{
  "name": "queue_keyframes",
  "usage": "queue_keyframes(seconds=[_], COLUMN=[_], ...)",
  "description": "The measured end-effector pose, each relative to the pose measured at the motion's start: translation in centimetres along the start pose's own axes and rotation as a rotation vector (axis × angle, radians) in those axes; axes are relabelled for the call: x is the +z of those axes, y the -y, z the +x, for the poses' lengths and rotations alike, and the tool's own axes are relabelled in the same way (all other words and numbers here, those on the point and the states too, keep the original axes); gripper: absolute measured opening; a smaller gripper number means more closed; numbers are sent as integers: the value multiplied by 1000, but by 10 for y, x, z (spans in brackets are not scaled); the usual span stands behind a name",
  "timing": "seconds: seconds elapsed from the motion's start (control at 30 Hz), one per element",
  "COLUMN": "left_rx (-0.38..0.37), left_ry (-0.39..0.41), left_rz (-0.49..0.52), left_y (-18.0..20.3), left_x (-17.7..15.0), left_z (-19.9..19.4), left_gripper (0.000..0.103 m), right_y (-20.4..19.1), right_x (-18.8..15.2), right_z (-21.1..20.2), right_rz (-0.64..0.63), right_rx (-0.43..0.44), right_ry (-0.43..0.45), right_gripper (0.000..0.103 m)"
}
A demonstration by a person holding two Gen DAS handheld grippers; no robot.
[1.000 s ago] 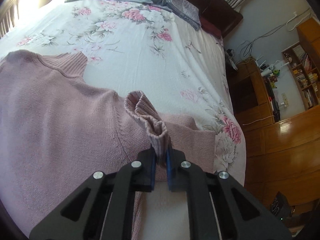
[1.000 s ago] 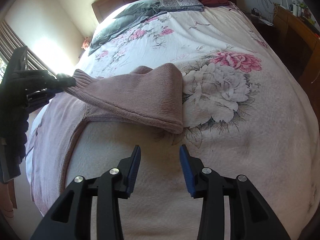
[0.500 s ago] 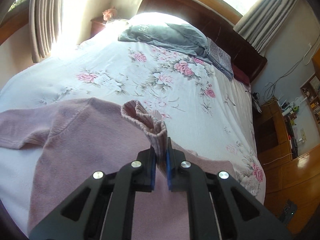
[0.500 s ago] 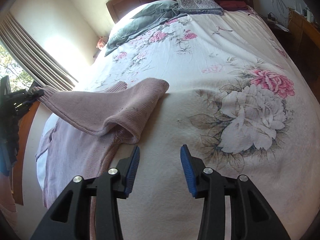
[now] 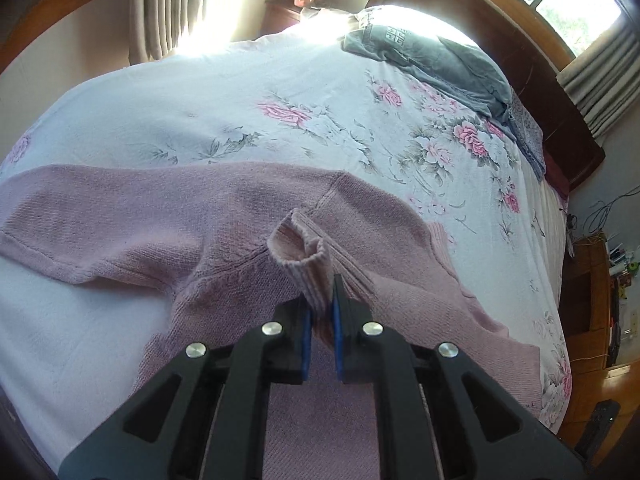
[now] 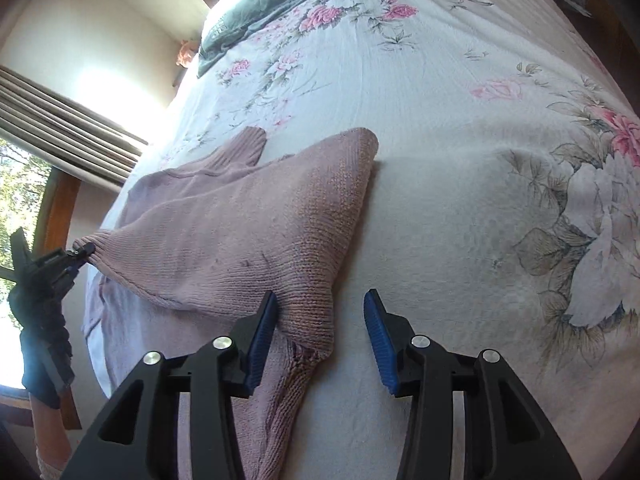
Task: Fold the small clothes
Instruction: 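Grasp the other sleeve cuff with the left tool and lift it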
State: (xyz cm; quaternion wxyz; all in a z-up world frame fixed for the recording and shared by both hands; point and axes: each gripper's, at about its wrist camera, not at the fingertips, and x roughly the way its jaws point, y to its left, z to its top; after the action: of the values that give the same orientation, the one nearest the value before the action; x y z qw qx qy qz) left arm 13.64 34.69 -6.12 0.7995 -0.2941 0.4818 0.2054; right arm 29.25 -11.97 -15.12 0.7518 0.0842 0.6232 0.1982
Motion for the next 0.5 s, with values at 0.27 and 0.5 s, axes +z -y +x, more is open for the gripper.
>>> queue_keyframes(seconds=[0.27, 0.5], left_rx=[-10, -39], left_ry=[84, 231], left_rz=[38, 105], left_y=[-5, 26], left_x=[-1, -1], left_z=[-37, -81], left_gripper=[14, 23], right_y=[-27, -69], right_x=[-3, -8], right_z=[-33, -40], right_rz=[-96, -151], right_rx=[-83, -25], right_ry=[99, 116], right_gripper=[46, 47])
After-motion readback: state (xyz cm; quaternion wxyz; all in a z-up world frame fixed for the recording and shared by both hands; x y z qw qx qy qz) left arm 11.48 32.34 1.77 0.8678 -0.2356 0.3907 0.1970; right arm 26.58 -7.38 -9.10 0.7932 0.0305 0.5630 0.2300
